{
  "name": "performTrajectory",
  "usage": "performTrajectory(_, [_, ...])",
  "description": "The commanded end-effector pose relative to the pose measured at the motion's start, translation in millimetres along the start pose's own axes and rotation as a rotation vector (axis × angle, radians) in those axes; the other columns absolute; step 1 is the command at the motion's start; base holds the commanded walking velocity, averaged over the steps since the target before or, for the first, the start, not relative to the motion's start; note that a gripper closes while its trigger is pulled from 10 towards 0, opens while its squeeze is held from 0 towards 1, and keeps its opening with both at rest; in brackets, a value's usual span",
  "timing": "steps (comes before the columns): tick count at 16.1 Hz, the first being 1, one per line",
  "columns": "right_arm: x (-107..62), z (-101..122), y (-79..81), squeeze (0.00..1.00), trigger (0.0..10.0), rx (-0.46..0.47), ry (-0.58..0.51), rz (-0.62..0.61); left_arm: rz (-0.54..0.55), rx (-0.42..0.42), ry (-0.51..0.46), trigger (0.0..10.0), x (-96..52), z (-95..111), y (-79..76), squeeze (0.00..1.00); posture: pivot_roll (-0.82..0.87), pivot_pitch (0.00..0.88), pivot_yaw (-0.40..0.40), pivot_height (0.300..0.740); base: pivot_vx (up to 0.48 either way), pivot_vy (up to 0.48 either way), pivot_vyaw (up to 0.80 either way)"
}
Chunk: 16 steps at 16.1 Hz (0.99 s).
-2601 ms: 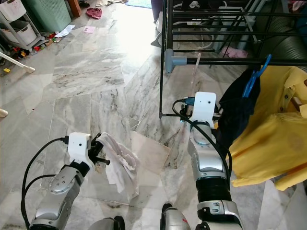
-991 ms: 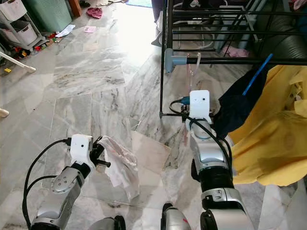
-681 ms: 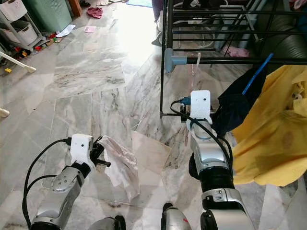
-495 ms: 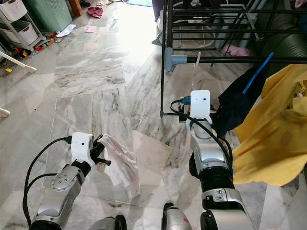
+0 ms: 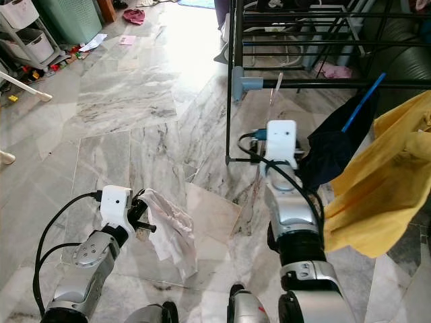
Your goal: Hang hanger
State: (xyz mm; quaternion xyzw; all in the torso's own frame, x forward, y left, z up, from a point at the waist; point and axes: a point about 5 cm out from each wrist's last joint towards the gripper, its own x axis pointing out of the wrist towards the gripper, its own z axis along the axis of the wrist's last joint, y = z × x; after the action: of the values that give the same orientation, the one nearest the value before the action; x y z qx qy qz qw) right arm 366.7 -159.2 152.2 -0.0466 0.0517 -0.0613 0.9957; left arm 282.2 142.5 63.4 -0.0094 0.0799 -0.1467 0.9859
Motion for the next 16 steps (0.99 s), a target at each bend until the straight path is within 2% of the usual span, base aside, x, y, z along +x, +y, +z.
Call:
performTrajectory(1, [-3.6,-2.7,-9.4,0.00,10.0,0.006,-0.008,-0.029,0.011,0.008,0.024,10.0,-2.7,-4.1,3.8,0.00,-0.06,0.217,0.074,0.740,0.000,0.000,0.00])
performTrajectory(6, [-8.0,-4.4,-21.3,0.00,10.0,0.001,-0.012,-0.068,0.006,0.012,0.030,10.0,-1.2,-5.1,2.1,0.00,-0.07,0.218,0.081,0.740,0.000,0.000,0.00])
performTrajectory(11, [-7.7,0.8,-13.2,0.00,10.0,0.004,-0.024,0.020,0.000,0.013,0.034,10.0,-0.1,-5.6,0.5,0.00,-0.08,0.217,0.081,0.740,0.000,0.000,0.00])
performTrajectory(16, [-1.8,12.1,-10.5,0.00,10.0,-0.002,-0.043,0.049,0.004,0.010,0.039,10.0,-0.8,-7.8,0.1,0.00,-0.07,0.215,0.074,0.740,0.000,0.000,0.00])
